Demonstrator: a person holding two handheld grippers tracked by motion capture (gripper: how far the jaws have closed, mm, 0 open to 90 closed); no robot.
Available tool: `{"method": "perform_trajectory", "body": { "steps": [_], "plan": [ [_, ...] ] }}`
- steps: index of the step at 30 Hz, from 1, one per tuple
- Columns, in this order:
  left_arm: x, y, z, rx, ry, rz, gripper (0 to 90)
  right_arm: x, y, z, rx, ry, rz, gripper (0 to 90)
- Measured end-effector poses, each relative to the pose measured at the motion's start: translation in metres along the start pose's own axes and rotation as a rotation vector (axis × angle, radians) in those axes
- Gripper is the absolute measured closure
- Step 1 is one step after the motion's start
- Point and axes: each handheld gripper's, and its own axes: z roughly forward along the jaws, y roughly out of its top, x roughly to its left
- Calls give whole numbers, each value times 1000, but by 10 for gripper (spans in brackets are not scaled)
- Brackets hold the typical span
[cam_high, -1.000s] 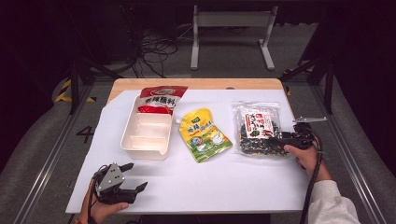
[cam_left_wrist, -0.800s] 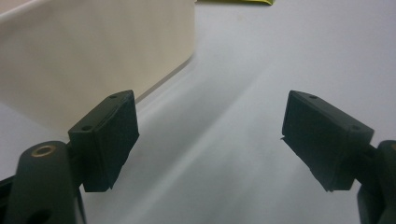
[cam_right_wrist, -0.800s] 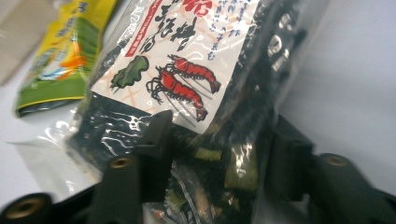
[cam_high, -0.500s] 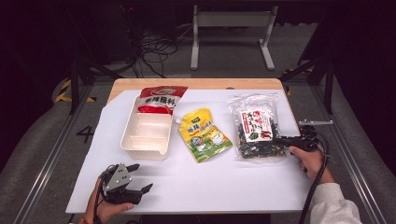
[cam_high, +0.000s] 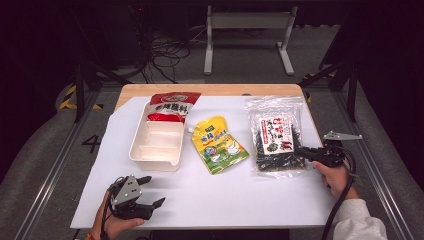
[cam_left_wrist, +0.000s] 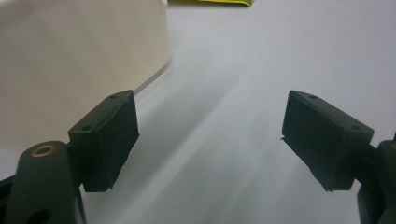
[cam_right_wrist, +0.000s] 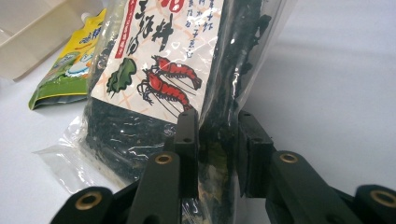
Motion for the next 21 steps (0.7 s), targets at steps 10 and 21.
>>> {"method": "perform_trajectory", "body": {
  "steps": [10,21],
  "plan": [
    [-16,26,16,-43,-108,16,186,6,-2,-1,-27,-28,-52,728],
    [-52,93,81,-51,-259,76,163,14,-8,-5,-66,-49,-109,726]
  ]
}}
